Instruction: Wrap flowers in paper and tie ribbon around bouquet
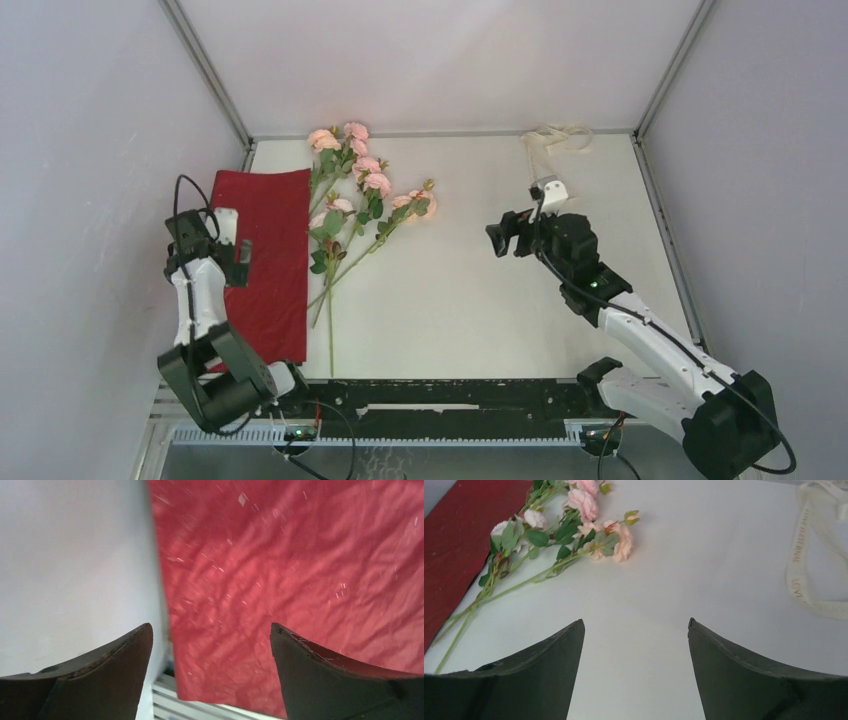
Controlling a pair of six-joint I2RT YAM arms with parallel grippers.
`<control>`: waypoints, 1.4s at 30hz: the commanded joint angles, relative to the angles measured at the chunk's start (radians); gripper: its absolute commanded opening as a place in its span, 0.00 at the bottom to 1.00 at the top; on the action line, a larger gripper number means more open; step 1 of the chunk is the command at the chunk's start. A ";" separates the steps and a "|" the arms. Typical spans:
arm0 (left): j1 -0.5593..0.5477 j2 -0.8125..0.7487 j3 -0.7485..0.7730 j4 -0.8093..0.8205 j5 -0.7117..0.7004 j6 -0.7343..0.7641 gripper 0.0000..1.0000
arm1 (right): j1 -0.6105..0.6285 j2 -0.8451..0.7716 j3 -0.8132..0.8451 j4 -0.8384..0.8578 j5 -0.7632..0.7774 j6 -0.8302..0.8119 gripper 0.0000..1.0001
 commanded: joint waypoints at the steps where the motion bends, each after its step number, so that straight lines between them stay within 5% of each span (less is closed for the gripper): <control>1: 0.051 0.115 0.004 -0.123 0.040 0.114 0.94 | 0.121 0.008 0.076 -0.043 0.143 -0.088 0.84; 8: 0.155 0.425 0.216 -0.231 0.180 0.079 1.00 | 0.248 0.054 0.112 -0.071 0.191 -0.096 0.84; 15: 0.099 0.472 0.164 -0.207 0.202 0.116 1.00 | 0.348 0.262 0.208 0.133 0.052 0.312 0.72; 22: 0.018 0.494 0.119 -0.182 0.133 0.133 0.96 | 0.475 0.832 0.726 0.133 -0.224 0.535 0.57; 31: -0.120 0.417 0.025 -0.237 0.211 0.178 0.95 | 0.586 1.417 1.416 -0.143 -0.287 0.665 0.46; 38: 0.007 0.285 0.090 -0.437 0.392 0.251 0.93 | 0.597 1.508 1.470 -0.246 -0.127 0.682 0.45; 42: 0.117 0.242 0.139 -0.423 0.378 0.238 0.98 | 0.590 1.565 1.506 -0.288 -0.127 0.689 0.46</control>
